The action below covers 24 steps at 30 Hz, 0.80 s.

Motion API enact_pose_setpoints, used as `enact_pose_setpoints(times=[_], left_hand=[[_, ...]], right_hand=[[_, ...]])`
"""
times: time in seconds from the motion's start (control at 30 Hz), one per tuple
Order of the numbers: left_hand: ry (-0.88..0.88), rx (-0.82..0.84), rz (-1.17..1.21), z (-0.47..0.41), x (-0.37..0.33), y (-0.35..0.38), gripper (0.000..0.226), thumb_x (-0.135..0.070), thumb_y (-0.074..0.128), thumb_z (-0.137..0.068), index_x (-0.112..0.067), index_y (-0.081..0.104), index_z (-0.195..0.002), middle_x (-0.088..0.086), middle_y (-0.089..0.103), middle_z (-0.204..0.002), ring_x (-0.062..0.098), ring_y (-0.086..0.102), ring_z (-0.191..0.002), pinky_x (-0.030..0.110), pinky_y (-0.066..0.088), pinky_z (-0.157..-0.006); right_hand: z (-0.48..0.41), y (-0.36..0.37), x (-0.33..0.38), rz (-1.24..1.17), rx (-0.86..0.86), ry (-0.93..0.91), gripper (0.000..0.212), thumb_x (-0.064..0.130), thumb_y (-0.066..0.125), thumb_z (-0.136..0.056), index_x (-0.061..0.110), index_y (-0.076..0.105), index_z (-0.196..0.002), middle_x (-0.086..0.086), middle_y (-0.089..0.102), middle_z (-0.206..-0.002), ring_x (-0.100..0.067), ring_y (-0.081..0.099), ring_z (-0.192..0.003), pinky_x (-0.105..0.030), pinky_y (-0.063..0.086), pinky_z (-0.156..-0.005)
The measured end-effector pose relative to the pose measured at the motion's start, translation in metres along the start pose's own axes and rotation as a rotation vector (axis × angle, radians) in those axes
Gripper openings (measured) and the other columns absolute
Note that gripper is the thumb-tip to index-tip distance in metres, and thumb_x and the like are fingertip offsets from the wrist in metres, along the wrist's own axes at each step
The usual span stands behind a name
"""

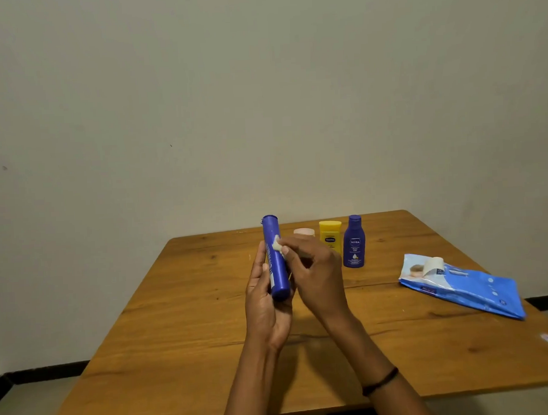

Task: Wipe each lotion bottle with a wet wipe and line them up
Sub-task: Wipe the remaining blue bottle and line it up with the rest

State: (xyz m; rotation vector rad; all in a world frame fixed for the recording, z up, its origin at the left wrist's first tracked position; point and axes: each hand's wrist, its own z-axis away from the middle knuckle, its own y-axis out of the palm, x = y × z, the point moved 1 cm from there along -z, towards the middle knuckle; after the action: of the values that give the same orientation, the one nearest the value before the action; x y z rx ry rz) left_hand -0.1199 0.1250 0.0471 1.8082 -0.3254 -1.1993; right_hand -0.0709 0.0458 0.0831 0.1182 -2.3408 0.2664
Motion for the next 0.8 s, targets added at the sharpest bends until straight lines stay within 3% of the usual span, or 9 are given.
enact_pose_setpoints(times=[0.1,0.17,0.23,0.33,0.47,0.6,0.7,0.8], left_hand=[[0.031,0.019,-0.129,-0.003,0.000,-0.007,0.040,-0.010,0.045,-0.104,-0.025,0.060,-0.138,0.010,0.064,-0.137,0.030,0.063,-0.123,0.040,0.057,-0.096],[0.048,0.049,-0.206,-0.001,-0.001,-0.009,0.036,-0.024,0.048,-0.104,-0.028,0.060,-0.138,0.009,0.063,-0.137,0.030,0.061,-0.126,0.042,0.055,-0.099],[0.057,0.075,-0.239,0.002,-0.003,-0.005,0.050,-0.045,0.063,-0.094,-0.027,0.058,-0.140,0.010,0.063,-0.137,0.028,0.062,-0.125,0.038,0.057,-0.095],[0.090,0.117,-0.255,0.004,-0.002,0.001,0.067,-0.034,0.075,-0.085,-0.019,0.051,-0.145,0.012,0.062,-0.137,0.026,0.065,-0.120,0.032,0.058,-0.087],[0.158,0.146,-0.405,0.007,0.002,0.003,0.067,-0.032,0.075,-0.081,-0.030,0.053,-0.144,0.010,0.068,-0.124,0.019,0.061,-0.079,0.032,0.054,-0.065],[0.122,0.133,-0.297,0.009,0.002,0.009,0.058,-0.028,0.072,-0.083,-0.028,0.059,-0.139,0.004,0.069,-0.108,0.013,0.057,-0.073,0.026,0.052,-0.058],[0.095,0.139,-0.207,0.011,0.000,0.016,0.056,-0.036,0.072,-0.082,-0.020,0.062,-0.136,0.010,0.069,-0.114,0.018,0.067,-0.090,0.030,0.056,-0.071],[-0.021,0.091,0.049,0.012,-0.001,0.016,0.053,-0.039,0.063,-0.091,-0.011,0.061,-0.135,0.015,0.069,-0.118,0.021,0.070,-0.101,0.034,0.059,-0.077]], right_hand=[[0.025,-0.004,0.001,0.072,0.000,-0.059,0.029,0.013,0.068,-0.089,0.018,0.069,-0.118,0.006,0.067,-0.116,0.004,0.059,-0.108,-0.011,0.048,-0.090],[0.035,-0.006,0.002,0.117,-0.009,-0.118,0.032,0.010,0.071,-0.086,0.016,0.069,-0.118,0.005,0.067,-0.116,0.005,0.056,-0.111,-0.008,0.043,-0.094],[0.036,-0.008,0.005,0.141,-0.004,-0.154,0.034,0.007,0.072,-0.084,0.015,0.069,-0.117,0.002,0.067,-0.116,0.003,0.055,-0.112,-0.008,0.042,-0.096],[0.020,-0.008,0.010,0.181,0.009,-0.179,0.030,0.007,0.070,-0.085,0.013,0.069,-0.115,-0.001,0.067,-0.115,-0.003,0.057,-0.109,-0.013,0.047,-0.093],[-0.027,-0.013,0.013,0.267,0.024,-0.190,0.021,0.006,0.068,-0.088,0.011,0.071,-0.108,-0.002,0.066,-0.110,-0.010,0.057,-0.104,-0.015,0.047,-0.088],[-0.056,-0.013,0.016,0.261,0.050,-0.207,0.016,0.009,0.066,-0.090,0.013,0.073,-0.104,0.001,0.066,-0.105,-0.009,0.058,-0.100,-0.016,0.049,-0.084],[-0.036,-0.006,0.017,0.195,-0.023,-0.190,0.020,0.011,0.065,-0.091,0.014,0.070,-0.110,0.001,0.065,-0.110,-0.009,0.059,-0.103,-0.021,0.051,-0.086],[0.000,0.001,0.017,0.087,0.013,-0.130,0.023,0.018,0.066,-0.091,0.020,0.069,-0.114,0.007,0.065,-0.111,0.000,0.058,-0.104,-0.018,0.051,-0.085]])
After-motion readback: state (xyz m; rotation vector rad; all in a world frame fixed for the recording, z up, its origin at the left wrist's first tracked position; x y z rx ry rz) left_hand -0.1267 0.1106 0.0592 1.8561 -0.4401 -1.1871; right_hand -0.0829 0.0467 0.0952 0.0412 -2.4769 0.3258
